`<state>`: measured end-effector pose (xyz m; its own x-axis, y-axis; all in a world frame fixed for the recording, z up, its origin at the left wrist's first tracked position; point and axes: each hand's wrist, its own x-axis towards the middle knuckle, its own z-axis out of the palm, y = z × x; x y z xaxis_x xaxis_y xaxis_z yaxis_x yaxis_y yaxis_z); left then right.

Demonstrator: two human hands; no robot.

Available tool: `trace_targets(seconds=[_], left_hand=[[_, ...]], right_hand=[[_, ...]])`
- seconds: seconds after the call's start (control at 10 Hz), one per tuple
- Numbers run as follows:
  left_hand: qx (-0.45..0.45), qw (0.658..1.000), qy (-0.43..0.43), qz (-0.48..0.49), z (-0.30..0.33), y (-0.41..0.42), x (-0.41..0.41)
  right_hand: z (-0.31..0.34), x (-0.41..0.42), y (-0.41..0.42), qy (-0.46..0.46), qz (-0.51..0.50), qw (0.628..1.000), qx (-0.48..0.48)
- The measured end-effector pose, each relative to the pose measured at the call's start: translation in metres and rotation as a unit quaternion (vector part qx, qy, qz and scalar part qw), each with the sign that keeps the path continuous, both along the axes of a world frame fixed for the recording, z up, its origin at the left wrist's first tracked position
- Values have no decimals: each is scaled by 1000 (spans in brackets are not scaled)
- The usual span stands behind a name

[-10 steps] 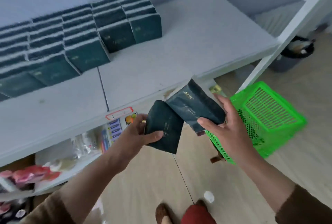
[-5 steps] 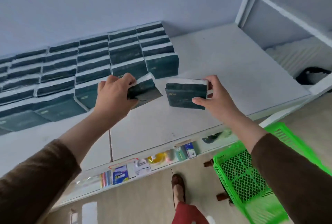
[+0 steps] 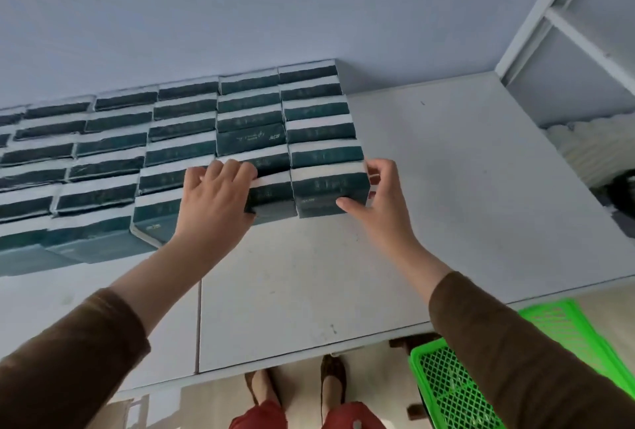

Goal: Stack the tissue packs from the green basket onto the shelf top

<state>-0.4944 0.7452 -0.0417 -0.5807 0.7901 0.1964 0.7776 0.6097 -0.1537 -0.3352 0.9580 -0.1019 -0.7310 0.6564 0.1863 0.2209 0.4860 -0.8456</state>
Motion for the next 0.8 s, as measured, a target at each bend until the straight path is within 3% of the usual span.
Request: trace_targets(seconds=[0.2,0.8], left_hand=[[1,1000,4,-14,-5,5,-3],[39,999,1,-7,-11,7,13]], right_hand=[[-2,-11,3,4,-26,999,45],[4,1,2,-41,-9,999,31]])
